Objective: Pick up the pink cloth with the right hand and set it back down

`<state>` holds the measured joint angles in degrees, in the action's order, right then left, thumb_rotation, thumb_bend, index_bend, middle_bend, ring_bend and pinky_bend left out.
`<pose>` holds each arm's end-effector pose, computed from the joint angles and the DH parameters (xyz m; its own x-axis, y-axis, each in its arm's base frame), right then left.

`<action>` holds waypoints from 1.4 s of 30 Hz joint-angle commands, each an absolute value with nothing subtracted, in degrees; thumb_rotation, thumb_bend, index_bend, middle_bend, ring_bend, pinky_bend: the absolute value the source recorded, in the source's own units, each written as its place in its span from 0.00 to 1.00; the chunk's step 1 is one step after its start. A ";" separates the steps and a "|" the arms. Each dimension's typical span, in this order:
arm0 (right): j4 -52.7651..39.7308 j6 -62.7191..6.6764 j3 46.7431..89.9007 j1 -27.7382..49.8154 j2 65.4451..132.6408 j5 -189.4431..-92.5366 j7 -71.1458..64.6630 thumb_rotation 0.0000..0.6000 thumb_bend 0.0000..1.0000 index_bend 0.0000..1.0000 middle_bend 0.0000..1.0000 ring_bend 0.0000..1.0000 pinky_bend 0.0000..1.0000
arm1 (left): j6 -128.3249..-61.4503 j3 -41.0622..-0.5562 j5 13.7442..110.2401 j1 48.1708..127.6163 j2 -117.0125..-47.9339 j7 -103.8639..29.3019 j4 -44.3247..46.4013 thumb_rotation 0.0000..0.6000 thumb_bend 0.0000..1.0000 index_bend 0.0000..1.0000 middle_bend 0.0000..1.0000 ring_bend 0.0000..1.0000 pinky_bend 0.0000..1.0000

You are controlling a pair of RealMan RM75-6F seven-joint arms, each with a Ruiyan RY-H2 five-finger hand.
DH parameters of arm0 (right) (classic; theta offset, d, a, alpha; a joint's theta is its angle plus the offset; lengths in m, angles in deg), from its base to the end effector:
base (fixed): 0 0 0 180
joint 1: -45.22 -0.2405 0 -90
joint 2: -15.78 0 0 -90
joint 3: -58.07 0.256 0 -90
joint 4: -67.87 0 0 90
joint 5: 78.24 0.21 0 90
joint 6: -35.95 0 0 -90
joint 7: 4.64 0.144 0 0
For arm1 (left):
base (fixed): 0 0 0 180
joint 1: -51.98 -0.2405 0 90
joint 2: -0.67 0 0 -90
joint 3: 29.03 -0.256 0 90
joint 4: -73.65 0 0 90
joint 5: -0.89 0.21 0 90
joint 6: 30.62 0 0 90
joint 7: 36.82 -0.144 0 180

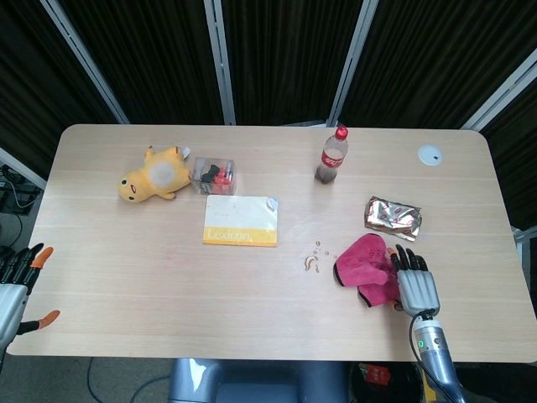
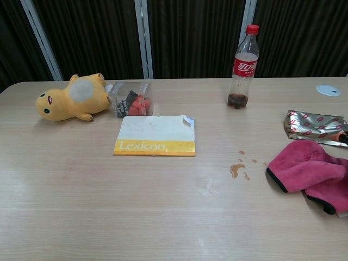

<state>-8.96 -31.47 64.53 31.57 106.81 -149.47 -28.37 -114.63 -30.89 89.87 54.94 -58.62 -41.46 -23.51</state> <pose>-0.3077 -0.2322 0.0013 0.5146 -0.2595 0.8172 -0.8443 0.0126 0.5357 -0.3072 0.1519 0.1621 0.4730 0.1134 0.8737 0.8808 -0.0348 -0.4723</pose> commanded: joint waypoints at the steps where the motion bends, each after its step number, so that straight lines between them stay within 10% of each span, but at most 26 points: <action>1: -8.16 -31.06 64.34 31.23 107.34 -149.13 -28.59 1.00 0.03 0.05 0.00 0.00 0.12 | -114.46 -30.89 89.69 54.97 -58.56 -41.30 -23.59 1.00 0.00 0.00 0.00 0.00 0.00; 18: -2.98 -29.96 64.35 29.39 111.53 -148.85 -25.79 1.00 0.33 0.22 0.09 0.01 0.20 | -114.34 -30.71 89.29 55.00 -58.70 -40.94 -23.70 1.00 0.00 0.00 0.00 0.00 0.00; 30: 0.37 -32.58 63.89 28.61 113.50 -153.02 -21.40 1.00 0.49 0.67 0.55 0.46 0.68 | -114.73 -30.56 89.44 54.93 -58.97 -40.19 -23.39 1.00 0.00 0.00 0.00 0.00 0.00; 42: -4.80 -33.20 64.96 26.89 115.44 -153.63 -23.45 1.00 0.52 0.74 0.61 0.52 0.74 | -114.73 -30.48 89.17 54.86 -58.97 -39.93 -23.64 1.00 0.00 0.00 0.00 0.00 0.00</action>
